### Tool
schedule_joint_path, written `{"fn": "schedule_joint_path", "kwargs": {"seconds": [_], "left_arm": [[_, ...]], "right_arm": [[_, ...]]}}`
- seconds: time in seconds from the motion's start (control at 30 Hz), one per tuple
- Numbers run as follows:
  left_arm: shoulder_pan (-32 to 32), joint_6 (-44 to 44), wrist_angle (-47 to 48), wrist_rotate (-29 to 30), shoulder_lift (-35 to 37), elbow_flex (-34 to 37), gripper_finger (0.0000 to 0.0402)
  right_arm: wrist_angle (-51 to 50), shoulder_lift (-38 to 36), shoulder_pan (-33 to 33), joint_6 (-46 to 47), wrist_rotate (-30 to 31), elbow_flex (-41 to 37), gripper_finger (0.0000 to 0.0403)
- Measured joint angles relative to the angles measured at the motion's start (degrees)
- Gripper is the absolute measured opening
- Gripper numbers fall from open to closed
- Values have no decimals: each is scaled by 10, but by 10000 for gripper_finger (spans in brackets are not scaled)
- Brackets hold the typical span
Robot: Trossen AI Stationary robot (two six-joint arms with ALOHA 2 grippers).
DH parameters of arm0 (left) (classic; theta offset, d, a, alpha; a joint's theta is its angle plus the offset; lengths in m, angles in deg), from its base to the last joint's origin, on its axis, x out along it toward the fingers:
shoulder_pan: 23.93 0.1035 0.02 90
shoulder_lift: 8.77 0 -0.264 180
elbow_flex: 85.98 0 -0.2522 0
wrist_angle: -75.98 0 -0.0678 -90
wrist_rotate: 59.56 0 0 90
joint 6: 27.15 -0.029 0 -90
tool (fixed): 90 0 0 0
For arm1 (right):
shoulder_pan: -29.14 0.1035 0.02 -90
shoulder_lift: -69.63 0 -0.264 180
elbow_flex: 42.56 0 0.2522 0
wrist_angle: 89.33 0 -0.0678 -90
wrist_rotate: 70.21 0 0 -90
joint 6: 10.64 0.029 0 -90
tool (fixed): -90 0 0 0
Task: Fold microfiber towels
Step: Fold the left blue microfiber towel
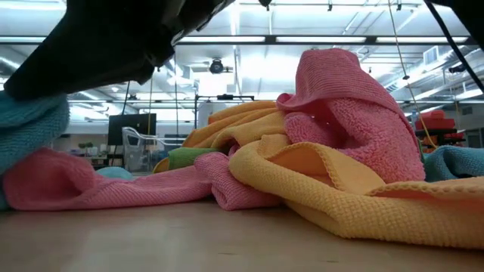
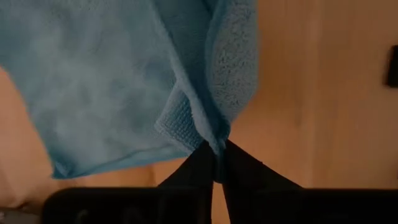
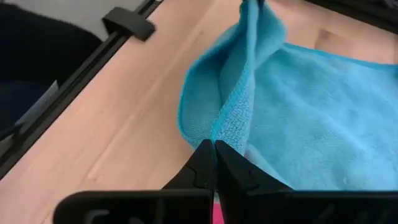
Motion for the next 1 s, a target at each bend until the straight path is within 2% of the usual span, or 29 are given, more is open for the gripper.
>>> {"fn": "schedule_joint_path", "kwargs": {"seconds": [0.33,0.53,0.63,0.83,1.0], "left_arm": [[2,11,69,13,-2,0,13],[4,12,87,26,-2,0,35],[4,13,96,31,-2,0,35],[4,13,97,42,-2,0,14],[7,13,84,58,-2,21,25]], "right_arm": [[5,0,-24,28,0,0,8],[6,0,-40,52,0,0,8],[6,0,-47,57,0,0,8],[2,0,-54,57,0,0,8],[2,0,-60,43,4,0,8]]}}
